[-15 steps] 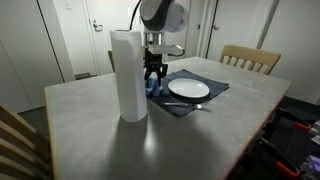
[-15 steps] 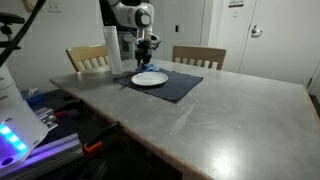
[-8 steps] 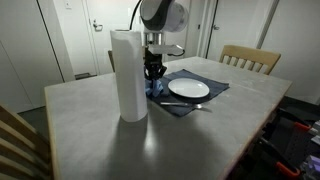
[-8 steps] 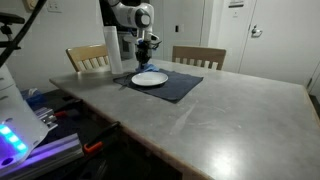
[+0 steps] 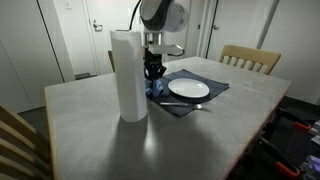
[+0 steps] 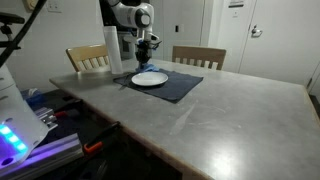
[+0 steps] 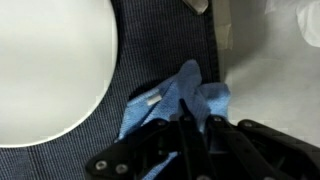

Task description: Wipe the white plate with the blue towel

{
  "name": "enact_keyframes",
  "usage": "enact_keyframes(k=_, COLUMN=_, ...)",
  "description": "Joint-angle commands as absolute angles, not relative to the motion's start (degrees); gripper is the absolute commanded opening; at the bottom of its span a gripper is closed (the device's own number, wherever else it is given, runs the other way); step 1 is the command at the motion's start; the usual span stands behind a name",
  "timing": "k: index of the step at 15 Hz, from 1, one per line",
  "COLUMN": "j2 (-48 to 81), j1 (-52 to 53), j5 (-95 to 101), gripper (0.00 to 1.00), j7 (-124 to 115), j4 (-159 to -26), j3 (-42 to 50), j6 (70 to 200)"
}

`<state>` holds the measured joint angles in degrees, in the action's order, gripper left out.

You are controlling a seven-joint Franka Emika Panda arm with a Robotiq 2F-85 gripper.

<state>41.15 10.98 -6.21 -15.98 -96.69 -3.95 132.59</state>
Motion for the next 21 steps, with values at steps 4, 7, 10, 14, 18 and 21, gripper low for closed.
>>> enact_keyframes(k=4, j2=39.8, j1=9.4, j5=-7.4, gripper=0.02, j7=-11.1, j4=-96.4, j3=-5.6, j6=131.9)
enact_keyframes(k=7, j2=38.4, j1=8.7, j5=-7.7, gripper=0.02, j7=-8.7, j4=-96.7, j3=-6.2, j6=132.0)
enact_keyframes(k=10, j2=35.9, j1=7.7, j5=-8.2, gripper=0.02, j7=-6.4, j4=-97.6, j3=-6.8, j6=132.2)
enact_keyframes(k=14, j2=32.5, j1=5.9, j5=-8.2, gripper=0.02, j7=-0.1, j4=-98.1, j3=-7.8, j6=129.2)
enact_keyframes(k=18, j2=28.8, j1=3.3, j5=-9.6, gripper=0.02, j7=5.8, j4=-100.0, j3=-8.4, j6=123.8)
enact_keyframes(k=21, j2=25.3, j1=2.8, j5=-9.4, gripper=0.02, j7=8.6, j4=-102.1, j3=-7.8, j6=117.0)
